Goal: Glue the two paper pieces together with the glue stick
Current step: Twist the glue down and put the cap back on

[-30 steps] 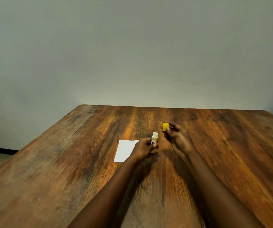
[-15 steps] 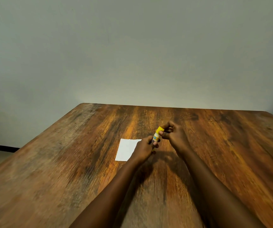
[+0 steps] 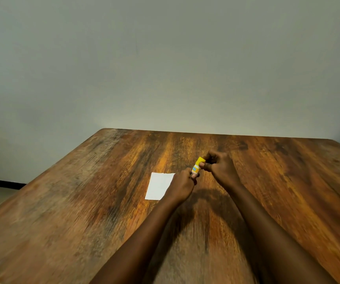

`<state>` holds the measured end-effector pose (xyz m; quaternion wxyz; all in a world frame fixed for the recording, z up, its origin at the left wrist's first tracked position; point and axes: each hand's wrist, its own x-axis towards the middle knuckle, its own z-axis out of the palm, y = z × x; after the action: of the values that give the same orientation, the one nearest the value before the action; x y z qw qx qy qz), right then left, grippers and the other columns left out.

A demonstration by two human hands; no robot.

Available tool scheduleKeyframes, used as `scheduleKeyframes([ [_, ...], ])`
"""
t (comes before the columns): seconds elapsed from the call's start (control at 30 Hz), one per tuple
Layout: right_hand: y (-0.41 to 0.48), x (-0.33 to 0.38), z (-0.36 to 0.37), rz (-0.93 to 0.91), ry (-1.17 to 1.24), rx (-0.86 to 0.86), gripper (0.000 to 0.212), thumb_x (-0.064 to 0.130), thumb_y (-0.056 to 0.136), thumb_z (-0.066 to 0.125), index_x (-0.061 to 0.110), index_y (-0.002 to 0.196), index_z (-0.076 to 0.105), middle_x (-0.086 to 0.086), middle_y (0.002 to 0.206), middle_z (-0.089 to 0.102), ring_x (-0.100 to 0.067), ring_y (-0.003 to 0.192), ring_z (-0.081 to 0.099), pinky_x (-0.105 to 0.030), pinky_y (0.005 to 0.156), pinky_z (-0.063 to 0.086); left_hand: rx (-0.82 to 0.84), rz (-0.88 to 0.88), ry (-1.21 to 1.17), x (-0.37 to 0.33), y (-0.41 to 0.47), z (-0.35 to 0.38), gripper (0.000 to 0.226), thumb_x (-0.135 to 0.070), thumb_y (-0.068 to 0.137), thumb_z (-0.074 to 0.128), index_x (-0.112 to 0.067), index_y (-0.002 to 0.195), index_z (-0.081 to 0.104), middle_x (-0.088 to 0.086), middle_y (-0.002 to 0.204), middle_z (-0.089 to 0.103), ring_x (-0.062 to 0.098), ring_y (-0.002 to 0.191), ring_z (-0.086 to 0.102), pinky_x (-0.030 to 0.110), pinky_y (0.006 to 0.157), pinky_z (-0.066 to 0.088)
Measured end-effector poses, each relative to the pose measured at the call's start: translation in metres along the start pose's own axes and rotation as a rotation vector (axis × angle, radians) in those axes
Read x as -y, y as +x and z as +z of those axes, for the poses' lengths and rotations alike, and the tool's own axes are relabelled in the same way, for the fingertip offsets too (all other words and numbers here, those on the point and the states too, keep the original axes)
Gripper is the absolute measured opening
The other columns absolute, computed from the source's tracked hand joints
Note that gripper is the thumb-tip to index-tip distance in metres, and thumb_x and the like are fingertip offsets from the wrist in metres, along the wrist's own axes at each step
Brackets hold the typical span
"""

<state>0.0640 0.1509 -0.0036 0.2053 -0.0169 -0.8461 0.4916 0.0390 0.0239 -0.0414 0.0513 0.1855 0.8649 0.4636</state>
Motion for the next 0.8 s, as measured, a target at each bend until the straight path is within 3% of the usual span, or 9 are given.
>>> scheduleKeyframes([
  [0.1, 0.0, -0.002, 0.005, -0.008, -0.085, -0.009, 0.01, 0.002, 0.078, 0.069, -0.002, 0.074, 0.061, -0.019, 0.083, 0.066, -0.034, 0.082, 0.064, -0.045, 0.074, 0.053, 0.005, -0.009, 0.015, 0.001, 0.0, 0.001, 0.027, -0.016, 0.1, 0.038, -0.003, 0.111, 0.058, 0.019, 0.107, 0.064, 0.016, 0.073, 0.048, 0.03, 0.064, 0.037],
  [0.23, -0.001, 0.0, 0.01, -0.024, -0.153, 0.004, 0.015, 0.001, 0.079, 0.069, 0.008, 0.072, 0.058, -0.013, 0.082, 0.064, -0.021, 0.079, 0.061, -0.024, 0.062, 0.045, 0.036, -0.017, -0.013, 0.002, -0.003, 0.005, 0.028, -0.019, 0.101, 0.035, -0.003, 0.114, 0.053, 0.017, 0.102, 0.06, 0.012, 0.072, 0.046, 0.028, 0.065, 0.037],
  [0.33, 0.0, -0.001, 0.011, -0.016, -0.179, 0.012, 0.008, 0.003, 0.079, 0.069, 0.002, 0.078, 0.062, -0.016, 0.089, 0.069, -0.021, 0.083, 0.064, -0.03, 0.07, 0.05, 0.037, -0.023, -0.036, 0.004, -0.003, 0.006, 0.028, -0.019, 0.102, 0.034, -0.003, 0.114, 0.053, 0.011, 0.097, 0.057, 0.009, 0.07, 0.045, 0.024, 0.062, 0.036],
  [0.5, 0.003, 0.001, 0.006, 0.003, -0.245, 0.121, 0.014, 0.011, 0.082, 0.069, 0.011, 0.082, 0.055, -0.014, 0.101, 0.069, -0.025, 0.094, 0.066, -0.043, 0.084, 0.055, 0.049, -0.013, -0.086, 0.006, -0.004, 0.003, 0.03, -0.02, 0.102, 0.035, -0.002, 0.117, 0.054, 0.018, 0.109, 0.061, 0.011, 0.072, 0.049, 0.023, 0.064, 0.04],
  [0.63, 0.004, 0.008, -0.002, 0.038, -0.179, 0.156, 0.02, 0.004, 0.081, 0.069, 0.015, 0.077, 0.053, -0.02, 0.1, 0.069, -0.029, 0.089, 0.069, -0.042, 0.08, 0.058, 0.091, -0.007, -0.173, 0.003, -0.004, -0.001, 0.027, -0.017, 0.102, 0.033, -0.005, 0.113, 0.056, 0.01, 0.099, 0.058, 0.012, 0.069, 0.053, 0.018, 0.061, 0.042],
  [0.8, -0.001, 0.004, -0.002, 0.053, -0.134, 0.158, 0.023, 0.0, 0.076, 0.072, 0.001, 0.094, 0.057, -0.019, 0.098, 0.069, -0.026, 0.087, 0.069, -0.026, 0.068, 0.057, 0.164, -0.043, -0.216, 0.006, -0.006, -0.003, 0.023, -0.012, 0.102, 0.032, -0.011, 0.104, 0.055, 0.009, 0.1, 0.057, 0.015, 0.078, 0.059, 0.023, 0.072, 0.051],
])
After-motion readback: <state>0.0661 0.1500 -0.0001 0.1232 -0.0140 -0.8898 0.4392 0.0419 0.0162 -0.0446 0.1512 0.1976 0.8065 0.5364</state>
